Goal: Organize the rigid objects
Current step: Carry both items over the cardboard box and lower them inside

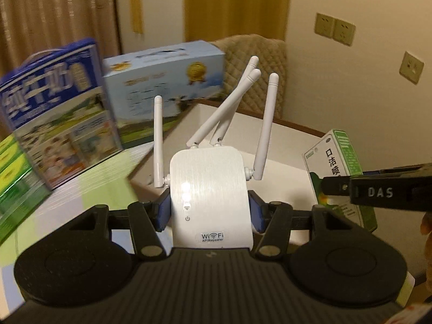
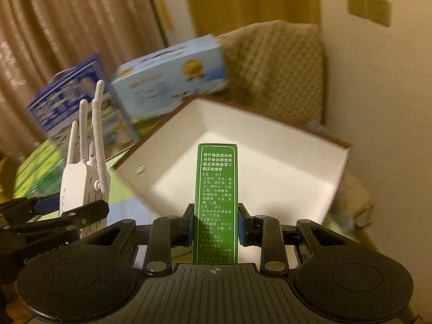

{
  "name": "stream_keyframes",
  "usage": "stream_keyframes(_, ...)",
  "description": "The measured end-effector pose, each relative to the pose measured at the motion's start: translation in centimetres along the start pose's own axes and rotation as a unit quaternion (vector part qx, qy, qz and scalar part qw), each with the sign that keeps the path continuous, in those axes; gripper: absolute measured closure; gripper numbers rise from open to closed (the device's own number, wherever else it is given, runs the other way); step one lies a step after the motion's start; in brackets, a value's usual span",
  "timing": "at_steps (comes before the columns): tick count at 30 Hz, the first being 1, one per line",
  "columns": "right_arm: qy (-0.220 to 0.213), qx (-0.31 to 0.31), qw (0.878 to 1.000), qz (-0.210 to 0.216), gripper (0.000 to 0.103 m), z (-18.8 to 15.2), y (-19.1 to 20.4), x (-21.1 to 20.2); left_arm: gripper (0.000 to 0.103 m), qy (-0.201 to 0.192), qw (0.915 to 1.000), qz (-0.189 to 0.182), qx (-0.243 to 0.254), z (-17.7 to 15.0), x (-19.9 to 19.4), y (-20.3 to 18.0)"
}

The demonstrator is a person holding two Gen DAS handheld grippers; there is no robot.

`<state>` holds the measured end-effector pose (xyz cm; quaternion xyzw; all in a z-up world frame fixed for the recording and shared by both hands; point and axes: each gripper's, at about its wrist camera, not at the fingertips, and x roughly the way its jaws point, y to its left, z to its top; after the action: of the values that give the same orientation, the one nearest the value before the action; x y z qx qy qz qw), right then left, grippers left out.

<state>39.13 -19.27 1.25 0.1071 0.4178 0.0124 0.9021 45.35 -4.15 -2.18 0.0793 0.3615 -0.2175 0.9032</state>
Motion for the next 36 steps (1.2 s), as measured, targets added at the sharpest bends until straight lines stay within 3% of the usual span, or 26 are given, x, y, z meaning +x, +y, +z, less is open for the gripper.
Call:
stream_keyframes(6, 0.025, 0.031, 0.999, -0.036, 0.076, 0.9, -3.1, 3.8, 0.051, 0.035, 0.9989, -0.026, 0.016, 1.5, 5.2, -2.1)
stream_keyframes(17, 0.077, 0.039, 0.993, -0.077, 0.076, 0.1, -6.8, 9.2, 0.051, 0.102, 0.9929, -0.050, 0.036, 1.4, 12.5, -3.1)
stream_keyframes(36, 0.094, 0.022, 0.991, -0.088, 0.076, 0.7, -8.1, 12.6, 0.050, 0.160, 0.9832, -0.060, 0.063, 0.7, 18.6, -4.7)
